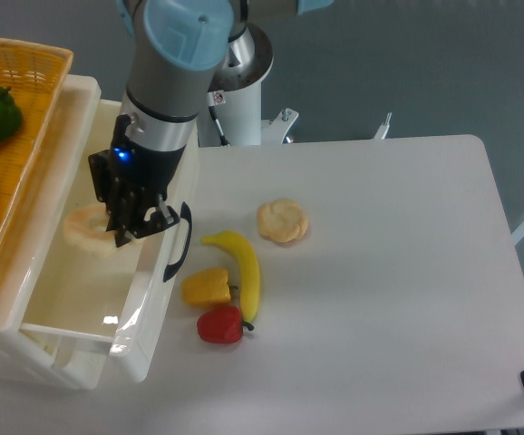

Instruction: Place the donuts in the upper white drawer

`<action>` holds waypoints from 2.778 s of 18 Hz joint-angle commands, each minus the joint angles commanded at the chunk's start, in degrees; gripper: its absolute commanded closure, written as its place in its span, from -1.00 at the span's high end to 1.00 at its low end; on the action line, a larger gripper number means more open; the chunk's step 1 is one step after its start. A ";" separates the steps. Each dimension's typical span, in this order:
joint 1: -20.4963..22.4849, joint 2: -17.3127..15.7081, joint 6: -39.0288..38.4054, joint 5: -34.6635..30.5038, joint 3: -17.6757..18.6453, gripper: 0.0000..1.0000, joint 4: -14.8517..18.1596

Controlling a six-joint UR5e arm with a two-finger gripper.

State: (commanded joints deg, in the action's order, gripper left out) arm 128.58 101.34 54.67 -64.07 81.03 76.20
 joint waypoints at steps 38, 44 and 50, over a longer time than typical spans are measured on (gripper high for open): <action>18.54 16.70 6.48 -13.96 0.26 1.00 -11.51; 20.65 17.93 23.28 -21.79 1.14 1.00 -11.43; 22.94 21.97 30.41 -24.43 -0.88 1.00 -11.34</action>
State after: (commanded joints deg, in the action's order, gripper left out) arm 151.52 123.31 85.08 -88.51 80.16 64.86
